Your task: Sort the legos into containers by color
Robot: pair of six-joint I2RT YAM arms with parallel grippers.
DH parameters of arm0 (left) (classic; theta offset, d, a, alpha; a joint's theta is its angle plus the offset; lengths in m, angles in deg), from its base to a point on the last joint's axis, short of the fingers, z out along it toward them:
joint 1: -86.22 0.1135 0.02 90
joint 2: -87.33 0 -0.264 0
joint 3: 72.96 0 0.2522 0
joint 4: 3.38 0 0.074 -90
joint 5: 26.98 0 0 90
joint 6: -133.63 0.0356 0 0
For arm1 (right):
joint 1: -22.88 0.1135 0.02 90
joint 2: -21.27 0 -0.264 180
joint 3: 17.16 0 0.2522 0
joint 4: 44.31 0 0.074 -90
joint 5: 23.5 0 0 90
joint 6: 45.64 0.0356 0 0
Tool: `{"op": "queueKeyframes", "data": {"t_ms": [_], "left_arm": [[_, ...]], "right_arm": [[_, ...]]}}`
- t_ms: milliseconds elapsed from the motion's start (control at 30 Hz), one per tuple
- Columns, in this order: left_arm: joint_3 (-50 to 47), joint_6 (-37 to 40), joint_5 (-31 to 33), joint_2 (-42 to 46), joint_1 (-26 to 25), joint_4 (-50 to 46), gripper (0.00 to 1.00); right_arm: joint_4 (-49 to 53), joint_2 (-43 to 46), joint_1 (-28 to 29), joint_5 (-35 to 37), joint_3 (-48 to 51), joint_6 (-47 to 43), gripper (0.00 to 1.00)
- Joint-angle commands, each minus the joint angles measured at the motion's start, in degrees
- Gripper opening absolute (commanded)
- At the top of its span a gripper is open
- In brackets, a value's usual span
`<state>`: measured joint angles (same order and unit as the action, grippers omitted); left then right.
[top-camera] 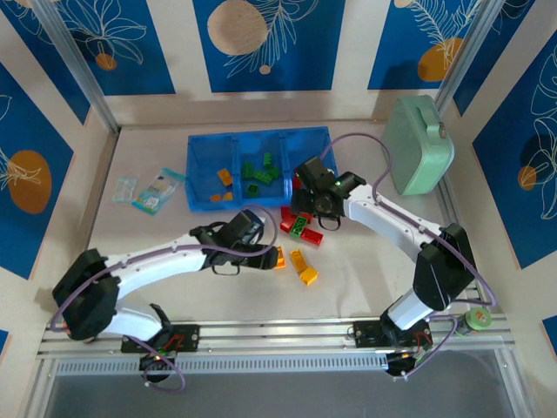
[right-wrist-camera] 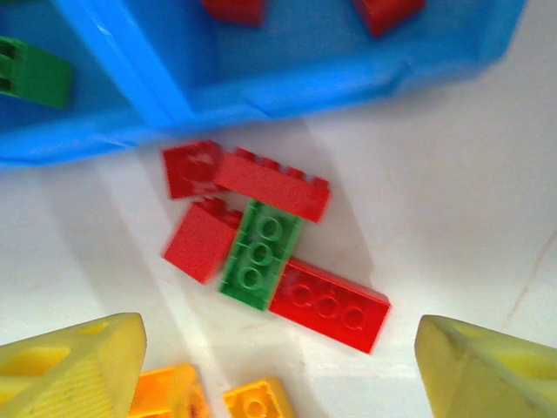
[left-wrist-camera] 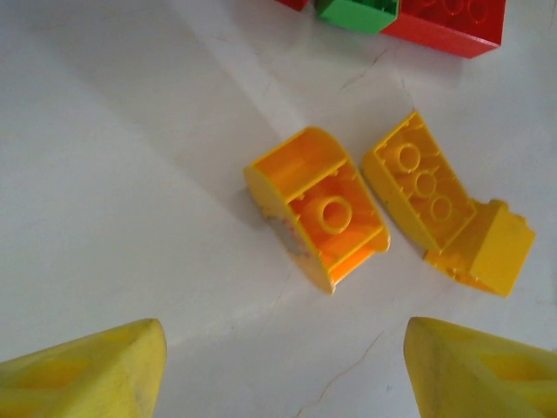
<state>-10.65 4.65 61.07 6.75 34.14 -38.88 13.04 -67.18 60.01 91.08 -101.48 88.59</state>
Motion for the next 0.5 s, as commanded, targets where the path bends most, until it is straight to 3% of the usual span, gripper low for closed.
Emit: {"op": "queueKeyframes", "data": {"t_ms": [0,267,467], "left_arm": [[3.7,-2.7,0.1,-3.7,-1.1,2.7,0.72],[9.8,-3.5,0.5,-14.2,-3.1,1.6,0.71],[12.3,-4.1,4.2,-19.2,-3.3,-1.9,0.61]], "right_arm": [[-2.4,4.2,-0.6,-0.4,3.3,2.7,0.81],[-3.8,9.3,-2.6,-1.2,8.7,3.3,0.82],[-4.3,11.9,-3.9,-1.6,11.4,3.3,0.81]]}}
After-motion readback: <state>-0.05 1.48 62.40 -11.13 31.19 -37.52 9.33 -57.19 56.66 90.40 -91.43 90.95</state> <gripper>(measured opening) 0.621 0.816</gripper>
